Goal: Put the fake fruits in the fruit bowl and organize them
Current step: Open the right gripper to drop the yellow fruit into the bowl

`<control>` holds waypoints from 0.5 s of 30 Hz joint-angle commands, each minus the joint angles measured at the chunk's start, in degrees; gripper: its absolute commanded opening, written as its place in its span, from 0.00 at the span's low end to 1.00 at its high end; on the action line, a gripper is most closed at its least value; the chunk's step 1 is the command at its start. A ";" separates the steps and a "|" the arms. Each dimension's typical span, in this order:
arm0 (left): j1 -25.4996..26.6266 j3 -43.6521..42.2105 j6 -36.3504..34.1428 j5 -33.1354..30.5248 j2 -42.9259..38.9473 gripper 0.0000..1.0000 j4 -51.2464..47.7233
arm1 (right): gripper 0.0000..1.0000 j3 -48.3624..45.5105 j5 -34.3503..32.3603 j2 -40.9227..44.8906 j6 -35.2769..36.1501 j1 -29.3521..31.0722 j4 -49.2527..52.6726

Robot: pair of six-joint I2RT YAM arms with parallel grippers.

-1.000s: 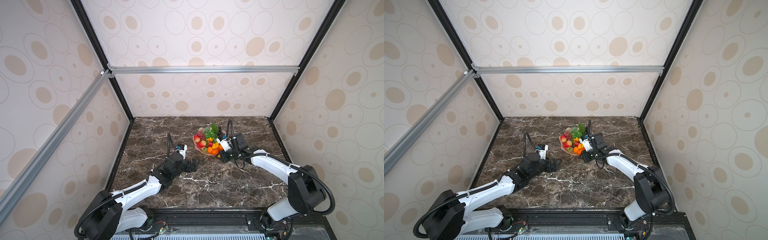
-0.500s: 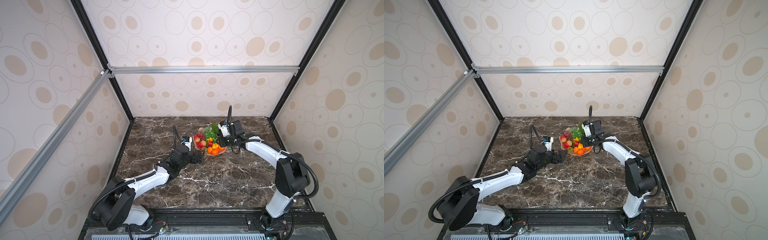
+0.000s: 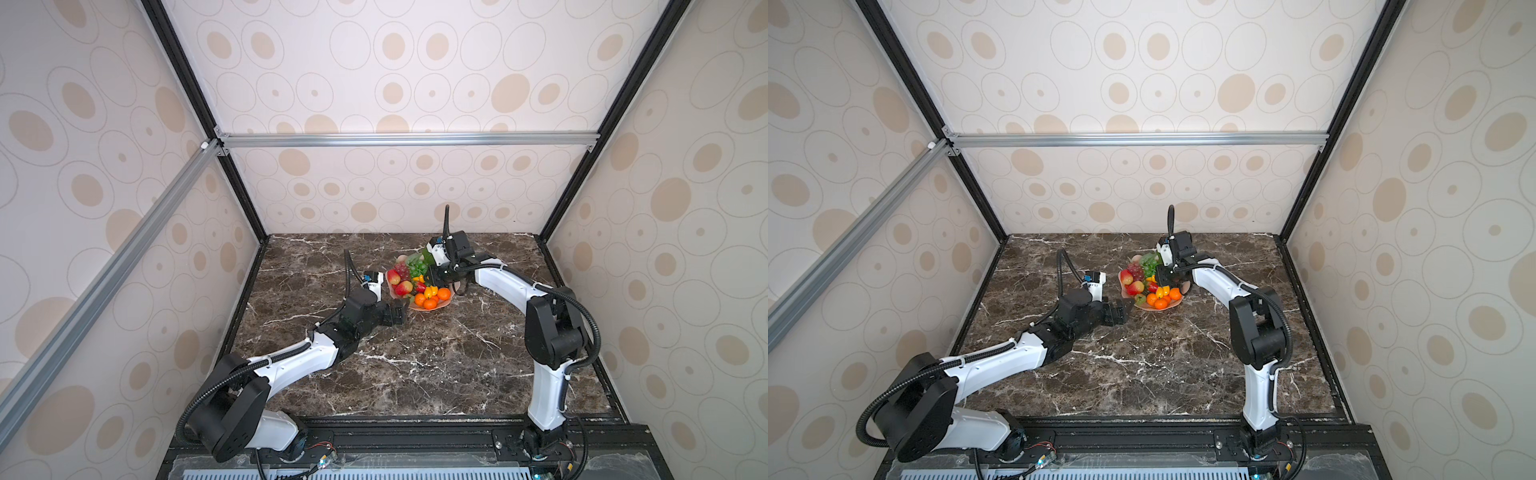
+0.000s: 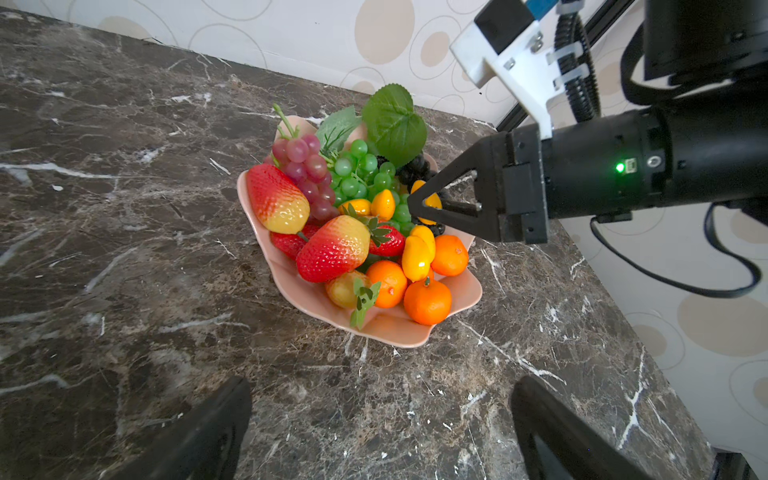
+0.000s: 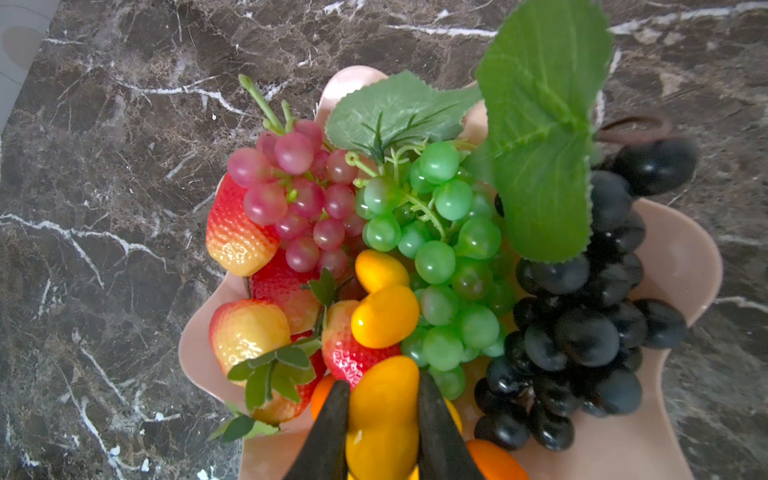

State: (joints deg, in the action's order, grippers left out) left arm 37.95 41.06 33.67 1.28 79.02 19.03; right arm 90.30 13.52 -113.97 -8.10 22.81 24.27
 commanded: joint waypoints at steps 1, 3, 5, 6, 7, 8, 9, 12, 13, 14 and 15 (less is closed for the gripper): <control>-0.43 0.16 -0.36 -0.67 -1.27 0.98 2.28 | 0.28 2.22 1.24 -2.03 0.19 -0.14 2.34; -0.58 0.42 -0.36 -0.49 -1.04 0.98 2.42 | 0.29 2.99 1.59 -2.71 0.36 -0.16 2.91; -0.61 0.41 -0.43 -0.34 -0.96 0.98 2.68 | 0.31 3.54 1.69 -3.14 0.36 -0.15 3.12; -0.68 0.35 -0.45 -0.31 -0.96 0.98 2.83 | 0.32 3.81 1.74 -3.28 0.37 -0.19 3.17; -0.69 0.41 -0.45 -0.31 -0.95 0.98 2.88 | 0.33 4.01 1.90 -3.52 0.36 -0.15 3.34; -0.84 0.36 -0.45 -0.28 -0.93 0.98 2.94 | 0.35 4.20 1.95 -3.60 0.36 -0.20 3.54; -0.86 0.31 -0.45 -0.23 -0.91 0.98 2.96 | 0.36 4.22 1.99 -3.62 0.36 -0.18 3.50; -1.00 0.14 -0.54 -0.23 -1.07 0.98 3.05 | 0.40 4.35 1.95 -3.32 0.44 -0.18 3.64; -1.17 0.09 -0.62 -0.31 -1.24 0.98 3.05 | 0.42 4.44 1.81 -3.14 0.45 -0.21 3.78; -1.18 0.02 -0.62 -0.29 -1.52 0.98 3.12 | 0.44 4.51 1.77 -2.81 0.45 -0.22 3.85; -1.35 -0.09 -0.75 -0.23 -1.74 0.98 3.05 | 0.47 4.49 1.60 -2.23 0.36 -0.14 3.99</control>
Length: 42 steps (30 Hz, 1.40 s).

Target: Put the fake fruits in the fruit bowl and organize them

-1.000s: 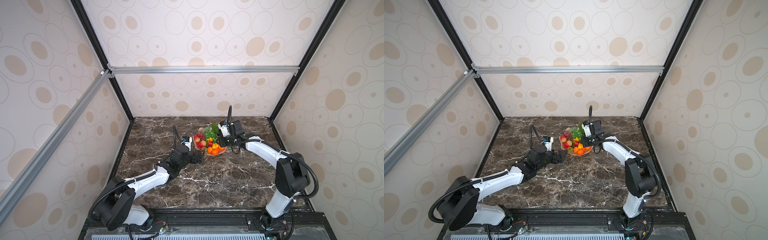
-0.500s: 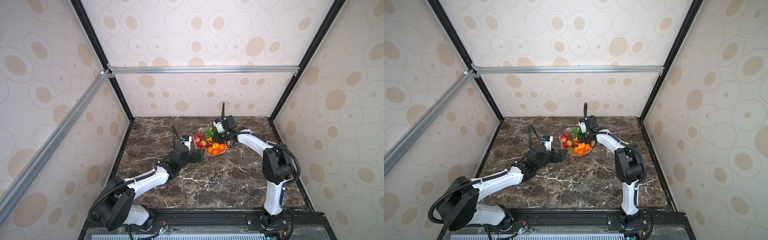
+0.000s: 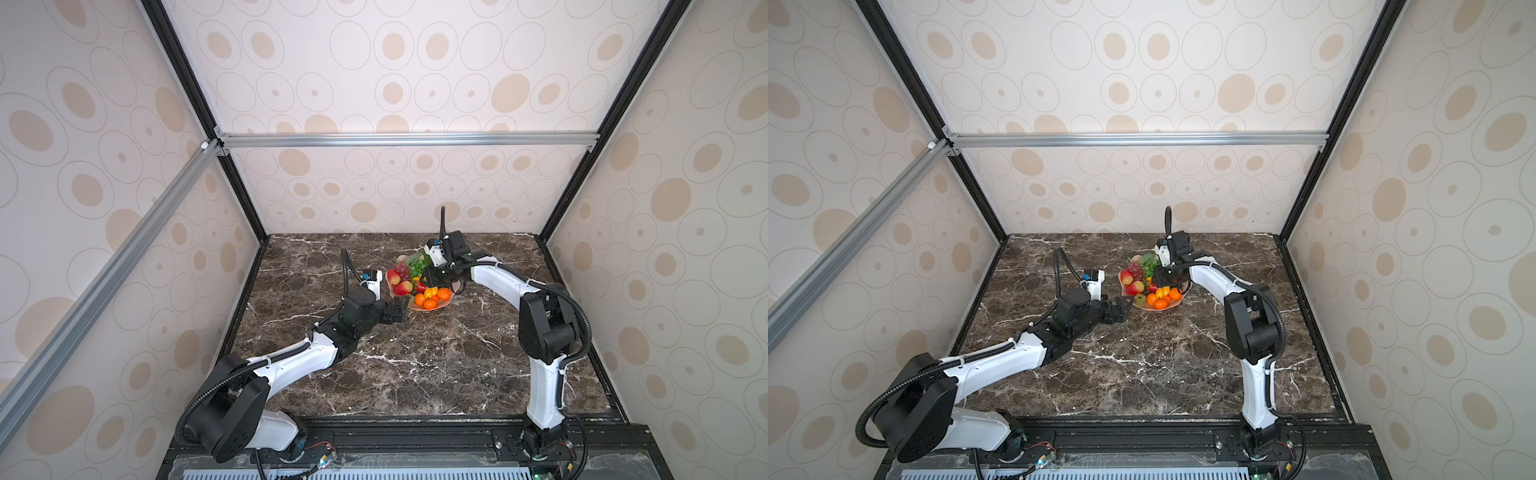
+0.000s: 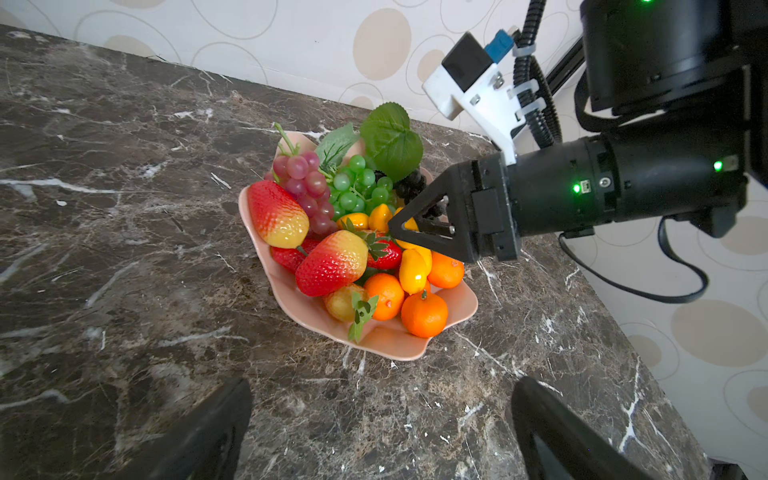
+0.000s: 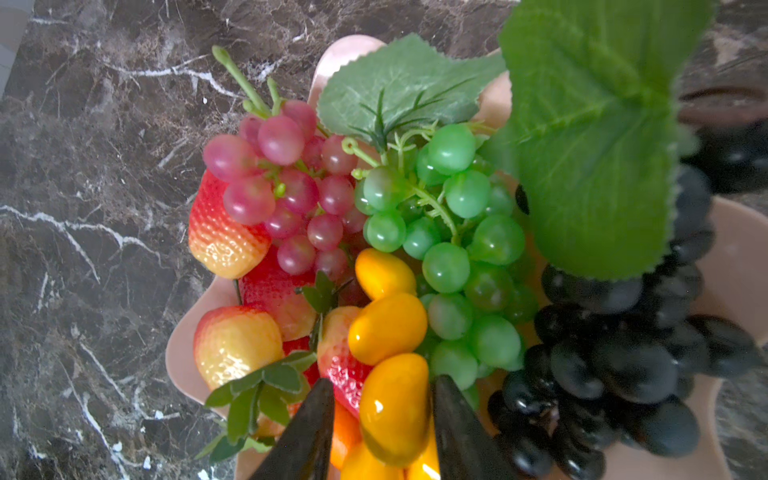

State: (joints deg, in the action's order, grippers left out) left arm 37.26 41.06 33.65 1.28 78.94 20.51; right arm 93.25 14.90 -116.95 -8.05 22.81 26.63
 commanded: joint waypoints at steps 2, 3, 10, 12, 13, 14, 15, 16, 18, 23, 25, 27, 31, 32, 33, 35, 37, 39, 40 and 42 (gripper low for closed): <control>-0.77 -0.33 -1.16 -0.52 -2.66 0.98 1.59 | 0.52 1.16 -0.04 2.48 0.15 -0.20 1.32; -0.89 -0.49 -1.38 -0.80 -3.35 0.98 1.51 | 0.54 0.78 -0.40 3.81 -0.02 -0.19 1.07; -1.35 -1.88 -5.49 -4.31 -9.98 0.98 1.32 | 0.68 -7.64 -3.17 16.16 -1.30 -0.18 -3.92; -1.51 -3.08 -6.94 -5.75 -12.25 0.98 1.99 | 0.76 -12.74 -4.84 21.11 -1.88 -0.14 -6.62; -1.58 -3.94 -7.67 -6.53 -13.39 0.98 2.38 | 0.79 -15.61 -5.88 23.79 -2.49 -0.15 -8.40; -1.82 -4.58 -8.26 -7.16 -14.35 0.98 2.93 | 0.80 -18.60 -7.19 26.29 -3.18 -0.18 -10.36; -1.99 -5.38 -9.20 -7.72 -15.48 0.98 3.49 | 0.81 -21.99 -9.08 29.16 -4.86 -0.20 -12.53; -2.20 -6.39 -10.40 -8.39 -16.59 0.98 4.41 | 0.84 -25.34 -11.61 31.94 -6.93 -0.31 -14.87; -2.71 -7.93 -11.88 -10.52 -18.44 0.98 5.51 | 0.86 -31.21 -15.50 37.29 -10.23 -0.51 -18.24; -4.90 -12.36 -15.73 -16.81 -22.28 0.98 8.00 | 0.91 -43.60 -29.53 48.92 -14.77 -1.09 -22.57; -5.74 -14.80 -18.15 -19.10 -23.76 0.98 9.53 | 1.00 -47.91 -35.19 52.99 -16.02 -1.85 -23.46; -6.67 -17.06 -20.37 -22.75 -24.97 0.98 10.95 | 1.00 -52.81 -40.43 56.74 -16.85 -3.11 -25.42; -11.04 -20.69 -22.88 -23.45 -26.48 0.98 13.60 | 1.00 -59.01 -50.55 61.47 -16.58 -4.99 -27.07; -11.99 -22.13 -24.38 -23.05 -26.95 0.98 15.20 | 1.00 -60.55 -52.94 62.12 -16.12 -5.67 -27.68; -12.81 -23.91 -25.96 -23.05 -27.46 0.98 17.22 | 1.00 -62.09 -54.31 62.59 -14.53 -6.36 -28.85; -14.55 -27.24 -28.76 -24.57 -27.88 0.98 20.84 | 1.00 -64.94 -55.12 62.87 -10.45 -7.90 -32.48; -16.52 -28.90 -29.87 -26.68 -27.38 0.98 21.90 | 1.00 -67.36 -54.87 62.27 -7.37 -9.28 -36.15; -19.11 -29.90 -30.28 -27.03 -26.01 0.98 22.06 | 1.00 -69.45 -53.13 60.47 -4.68 -10.25 -39.84; -19.99 -30.36 -30.42 -27.01 -24.88 0.98 23.03 | 1.00 -70.26 -52.60 59.34 -3.25 -10.56 -42.01; -21.15 -30.98 -32.37 -26.47 -21.38 0.98 26.47 | 1.00 -71.93 -50.73 55.79 1.15 -10.84 -47.01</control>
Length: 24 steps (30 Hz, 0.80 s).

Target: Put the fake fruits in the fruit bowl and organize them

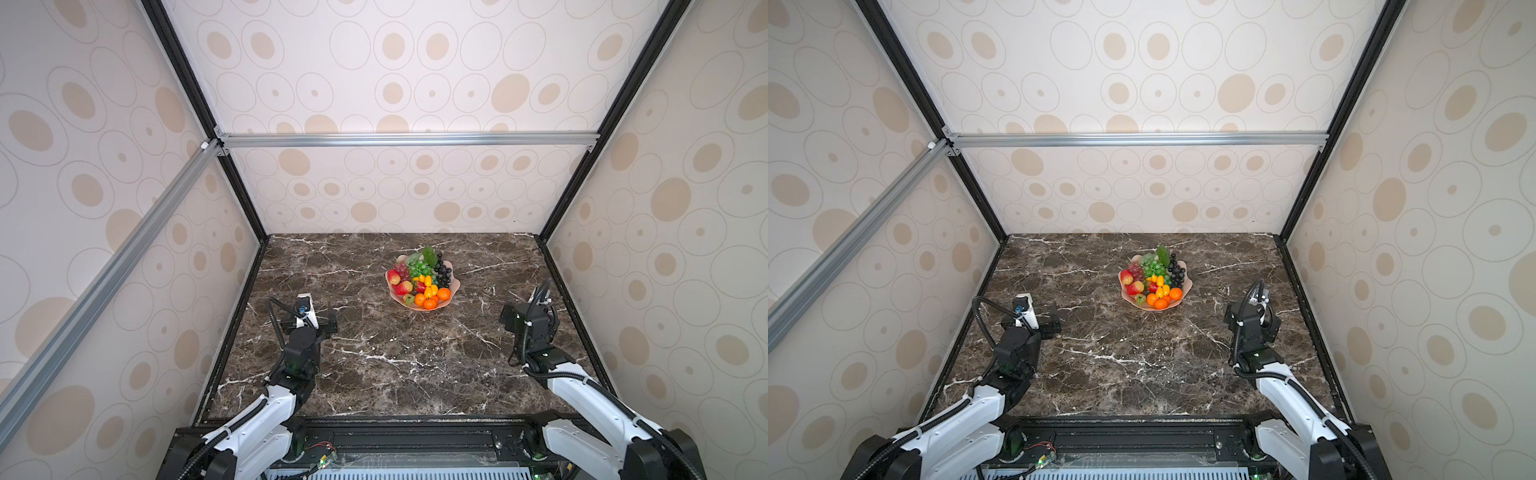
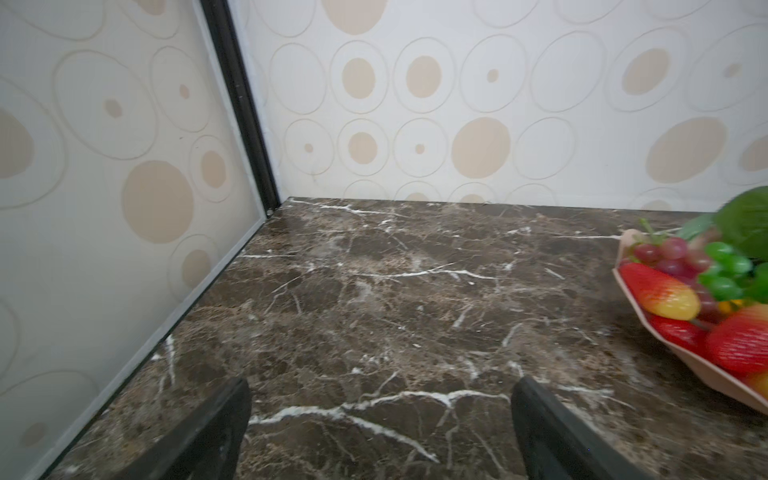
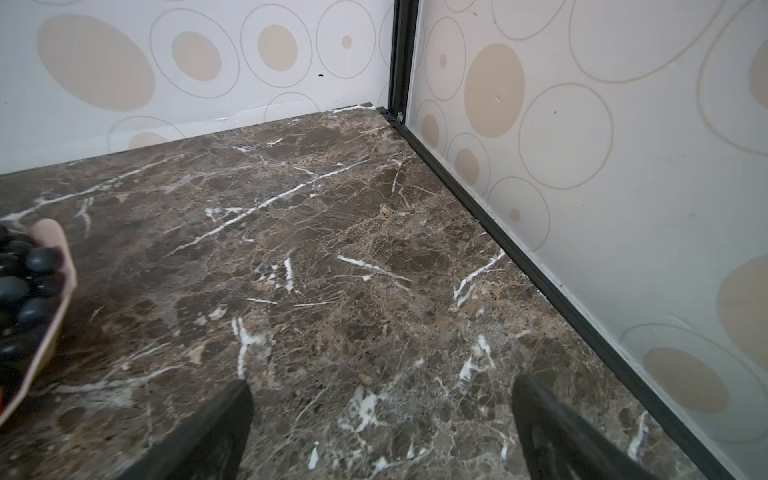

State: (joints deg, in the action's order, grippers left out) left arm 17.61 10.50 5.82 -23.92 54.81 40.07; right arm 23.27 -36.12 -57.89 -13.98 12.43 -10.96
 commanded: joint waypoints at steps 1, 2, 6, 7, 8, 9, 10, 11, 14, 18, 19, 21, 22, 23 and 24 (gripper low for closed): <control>-1.73 -0.58 -5.43 -0.90 4.68 0.98 8.68 | 1.00 -2.52 1.14 -5.33 8.92 -0.56 -12.29; -1.98 -0.85 -6.36 -0.78 6.54 0.98 10.78 | 1.00 -3.02 1.47 -7.85 10.04 -0.60 -15.35; -3.45 -1.97 -8.05 -0.67 13.06 0.98 18.91 | 1.00 -3.47 2.70 -15.26 14.01 -1.15 -25.25; -4.21 -2.06 -7.90 0.55 14.46 0.98 20.48 | 1.00 -3.19 3.49 -15.68 14.31 -1.25 -25.60; -5.23 -2.24 -7.80 2.74 16.23 0.98 22.51 | 1.00 -3.38 5.73 -15.99 14.74 -1.79 -26.65; -6.14 -2.14 -7.76 4.67 18.18 0.98 24.67 | 1.00 -3.85 8.22 -16.38 14.97 -2.33 -28.73; -6.46 -1.11 -7.77 5.48 18.96 0.98 23.76 | 1.00 -4.18 10.27 -16.86 15.21 -2.76 -30.45; -7.16 -0.67 -8.10 7.87 19.89 0.98 24.39 | 1.00 -4.37 12.02 -17.51 15.34 -3.10 -32.09; -9.86 -0.82 -6.88 12.02 23.04 0.98 30.21 | 1.00 -5.11 16.49 -19.84 14.37 -4.66 -36.98; -13.77 1.01 -6.04 16.18 27.11 0.98 31.93 | 1.00 -5.29 19.55 -25.33 14.69 -5.60 -42.43; -14.66 0.72 -5.66 17.37 28.51 0.98 34.10 | 1.00 -5.26 20.12 -26.66 14.85 -5.72 -43.58; -16.29 0.01 -4.27 19.00 31.77 0.98 38.46 | 1.00 -5.26 20.81 -30.04 15.24 -5.81 -47.09; -16.78 -0.42 -3.75 19.76 33.60 0.98 40.71 | 1.00 -5.07 20.12 -31.30 15.45 -5.83 -48.59; -17.13 -0.72 -3.82 20.66 35.42 0.98 43.25 | 1.00 -4.62 19.41 -31.52 15.15 -5.83 -48.03; -17.17 -0.91 -4.19 21.24 35.86 0.98 44.36 | 1.00 -3.52 18.42 -30.86 14.46 -5.87 -44.78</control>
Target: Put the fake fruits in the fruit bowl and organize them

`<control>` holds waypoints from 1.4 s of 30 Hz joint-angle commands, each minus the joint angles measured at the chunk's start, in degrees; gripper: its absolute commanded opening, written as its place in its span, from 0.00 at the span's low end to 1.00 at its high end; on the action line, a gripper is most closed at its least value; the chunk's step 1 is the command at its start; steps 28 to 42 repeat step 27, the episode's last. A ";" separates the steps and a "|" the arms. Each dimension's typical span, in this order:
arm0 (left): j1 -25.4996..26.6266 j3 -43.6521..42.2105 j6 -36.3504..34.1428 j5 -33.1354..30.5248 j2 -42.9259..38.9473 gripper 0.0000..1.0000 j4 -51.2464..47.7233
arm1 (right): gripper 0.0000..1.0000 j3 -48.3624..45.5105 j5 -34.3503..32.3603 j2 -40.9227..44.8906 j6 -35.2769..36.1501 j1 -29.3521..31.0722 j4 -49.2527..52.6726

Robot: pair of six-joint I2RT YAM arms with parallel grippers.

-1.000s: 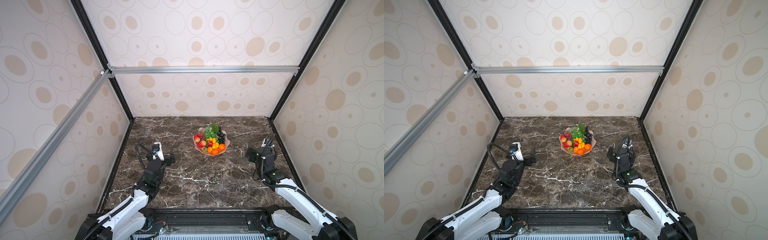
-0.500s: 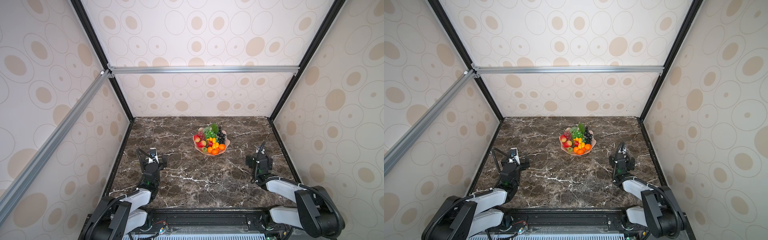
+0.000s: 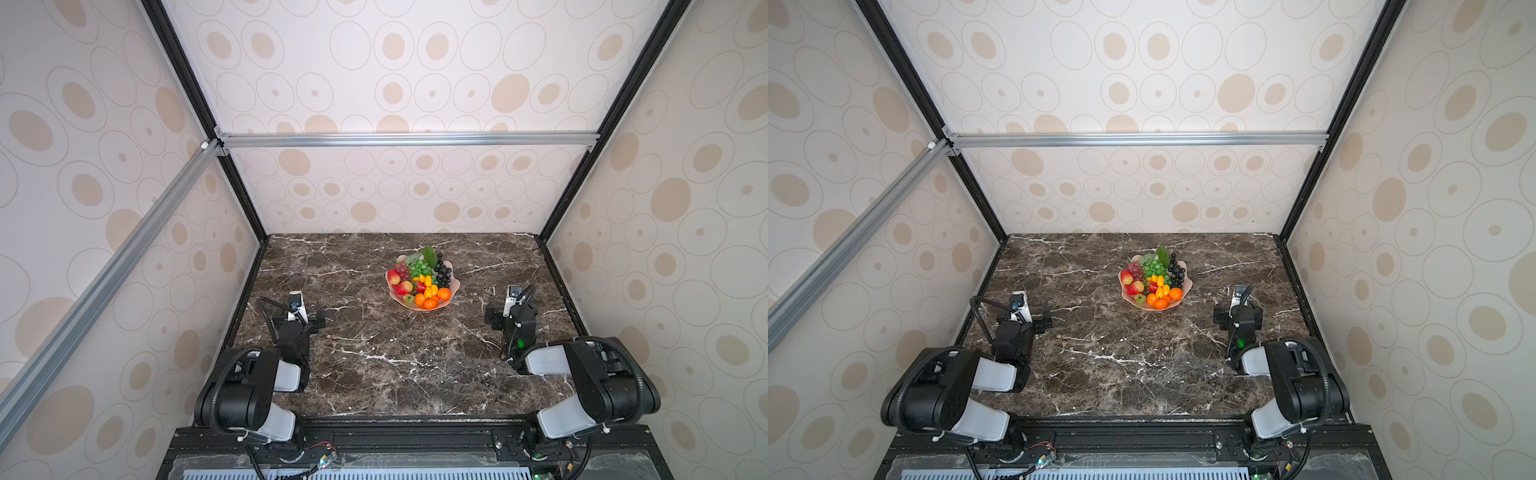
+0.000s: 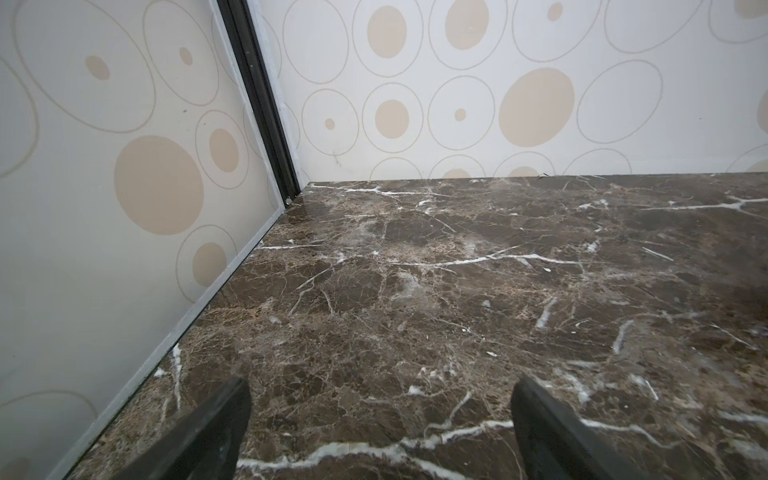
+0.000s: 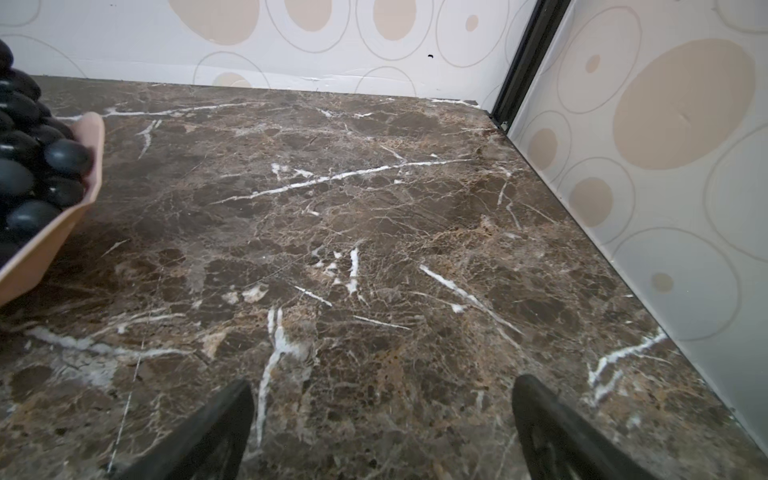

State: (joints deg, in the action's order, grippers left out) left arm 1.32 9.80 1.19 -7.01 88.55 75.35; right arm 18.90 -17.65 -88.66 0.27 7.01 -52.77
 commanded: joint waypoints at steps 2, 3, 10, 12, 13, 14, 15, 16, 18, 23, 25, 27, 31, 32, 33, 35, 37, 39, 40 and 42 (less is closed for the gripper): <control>-0.88 1.50 0.85 2.97 1.55 0.98 4.26 | 1.00 3.96 -1.09 0.60 -1.19 -0.82 4.56; -0.88 2.85 1.35 1.33 2.03 0.98 2.76 | 1.00 4.50 0.01 0.02 -1.32 -1.50 4.31; -0.45 2.67 1.02 0.79 1.67 0.98 2.62 | 1.00 4.30 0.60 0.41 -1.59 -1.95 4.70; -0.21 2.66 0.86 0.45 1.68 0.98 2.66 | 1.00 4.30 0.65 0.48 -1.59 -1.99 4.78; 0.12 2.75 0.42 0.34 1.83 0.98 2.76 | 1.00 4.29 0.60 0.42 -1.59 -1.97 4.79; 0.28 3.16 -0.49 1.76 1.89 0.98 2.04 | 1.00 4.26 0.65 0.42 -1.59 -1.98 4.70; 0.36 3.40 -0.84 2.55 1.72 0.99 1.34 | 1.00 4.30 0.67 0.41 -1.59 -1.98 4.78; 0.39 3.05 -0.93 2.59 1.86 0.98 2.29 | 1.00 4.27 0.61 0.42 -1.59 -1.97 4.76; 0.44 3.20 -0.93 2.70 1.84 0.98 1.95 | 1.00 4.31 0.63 0.41 -1.59 -1.93 4.79; -0.09 4.17 -0.40 3.55 2.31 0.98 0.40 | 1.00 4.29 0.65 0.42 -1.58 -1.94 4.79; -0.08 3.93 -0.40 3.58 2.06 0.98 0.69 | 1.00 4.29 0.61 0.42 -1.59 -1.93 4.79; -0.08 3.52 -0.56 3.49 1.89 0.98 1.26 | 1.00 4.31 0.65 0.41 -1.59 -1.92 4.79; -0.08 3.52 -0.56 3.49 1.89 0.98 1.26 | 1.00 4.31 0.65 0.41 -1.59 -1.92 4.79; -0.08 3.52 -0.56 3.49 1.89 0.98 1.26 | 1.00 4.31 0.65 0.41 -1.59 -1.92 4.79; -0.08 3.52 -0.56 3.49 1.89 0.98 1.26 | 1.00 4.31 0.65 0.41 -1.59 -1.92 4.79; -0.08 3.52 -0.56 3.49 1.89 0.98 1.26 | 1.00 4.31 0.65 0.41 -1.59 -1.92 4.79; -0.08 3.52 -0.56 3.49 1.89 0.98 1.26 | 1.00 4.31 0.65 0.41 -1.59 -1.92 4.79; -0.08 3.52 -0.56 3.49 1.89 0.98 1.26 | 1.00 4.31 0.65 0.41 -1.59 -1.92 4.79; -0.08 3.52 -0.56 3.49 1.89 0.98 1.26 | 1.00 4.31 0.65 0.41 -1.59 -1.92 4.79; -0.08 3.52 -0.56 3.49 1.89 0.98 1.26 | 1.00 4.31 0.65 0.41 -1.59 -1.92 4.79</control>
